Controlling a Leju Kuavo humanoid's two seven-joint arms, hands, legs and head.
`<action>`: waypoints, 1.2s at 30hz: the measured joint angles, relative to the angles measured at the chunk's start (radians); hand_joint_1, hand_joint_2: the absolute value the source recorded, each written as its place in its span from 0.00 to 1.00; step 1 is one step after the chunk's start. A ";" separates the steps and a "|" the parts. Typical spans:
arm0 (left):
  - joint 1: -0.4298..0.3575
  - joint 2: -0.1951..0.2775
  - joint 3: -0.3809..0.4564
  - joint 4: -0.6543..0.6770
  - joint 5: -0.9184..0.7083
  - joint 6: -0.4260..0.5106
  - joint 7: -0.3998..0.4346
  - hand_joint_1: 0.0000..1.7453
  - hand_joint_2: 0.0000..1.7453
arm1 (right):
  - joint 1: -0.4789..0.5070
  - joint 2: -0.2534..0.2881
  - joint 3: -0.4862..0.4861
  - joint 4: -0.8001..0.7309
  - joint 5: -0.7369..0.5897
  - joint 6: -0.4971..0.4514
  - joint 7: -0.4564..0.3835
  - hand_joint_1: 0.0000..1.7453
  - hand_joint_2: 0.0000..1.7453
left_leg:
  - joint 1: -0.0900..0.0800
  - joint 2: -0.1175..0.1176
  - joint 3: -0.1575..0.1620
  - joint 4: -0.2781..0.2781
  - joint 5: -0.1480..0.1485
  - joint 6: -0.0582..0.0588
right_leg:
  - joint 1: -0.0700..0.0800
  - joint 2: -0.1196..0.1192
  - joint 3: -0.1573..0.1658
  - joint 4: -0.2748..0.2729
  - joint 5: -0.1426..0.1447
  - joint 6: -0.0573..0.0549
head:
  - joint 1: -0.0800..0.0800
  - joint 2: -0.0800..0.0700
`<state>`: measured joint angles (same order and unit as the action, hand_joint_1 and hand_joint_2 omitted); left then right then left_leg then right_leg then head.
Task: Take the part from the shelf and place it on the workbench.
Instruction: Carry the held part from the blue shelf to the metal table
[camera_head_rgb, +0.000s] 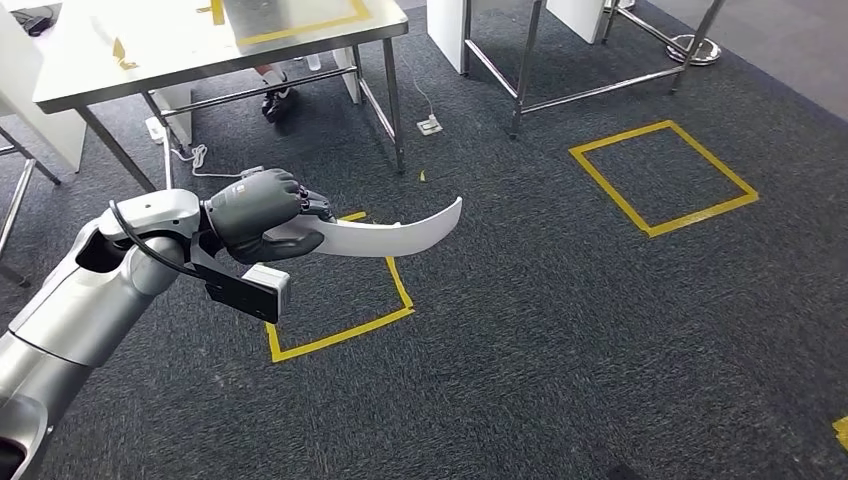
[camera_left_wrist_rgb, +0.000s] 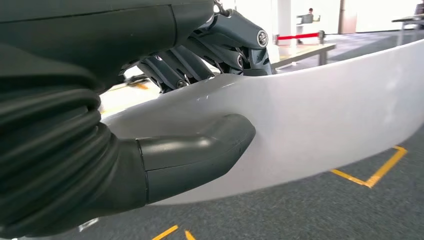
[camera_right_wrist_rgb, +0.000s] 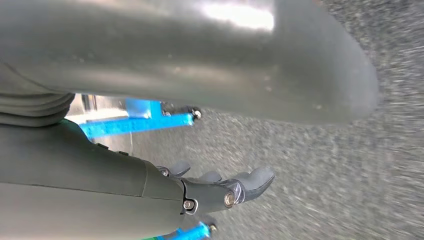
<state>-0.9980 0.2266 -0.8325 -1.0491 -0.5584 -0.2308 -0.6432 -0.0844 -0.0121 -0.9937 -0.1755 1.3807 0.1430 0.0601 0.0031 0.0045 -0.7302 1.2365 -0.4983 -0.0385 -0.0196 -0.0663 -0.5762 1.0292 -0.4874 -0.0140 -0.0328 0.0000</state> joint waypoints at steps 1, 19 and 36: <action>-0.004 -0.002 -0.001 0.001 0.003 0.000 0.000 1.00 1.00 | -0.001 0.000 0.000 0.000 -0.001 -0.001 0.000 0.00 0.00 | -0.003 0.021 0.041 -0.072 0.026 0.007 | 0.002 -0.013 0.003 0.000 -0.002 0.002 | 0.000 0.000; -0.032 -0.038 -0.012 0.022 0.022 -0.002 0.022 1.00 1.00 | -0.006 0.016 -0.002 0.003 -0.004 -0.028 -0.004 0.00 0.00 | -0.003 -0.066 0.105 -0.192 0.054 0.040 | -0.008 0.074 -0.023 0.020 0.003 0.054 | 0.017 0.000; 0.002 -0.011 0.018 0.006 -0.025 0.005 0.042 1.00 1.00 | -0.001 0.027 0.000 0.004 0.002 -0.030 -0.001 0.00 0.00 | -0.008 -0.059 0.115 -0.220 0.065 0.031 | -0.006 0.081 -0.021 0.006 0.010 0.031 | 0.017 0.000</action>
<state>-0.9958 0.2158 -0.8148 -1.0434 -0.5829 -0.2261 -0.6008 -0.0855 0.0151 -0.9940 -0.1719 1.3830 0.1134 0.0587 -0.0049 -0.0547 -0.6148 1.0164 -0.4337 -0.0079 -0.0251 0.0145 -0.5972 1.0355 -0.4774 0.0170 -0.0154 0.0000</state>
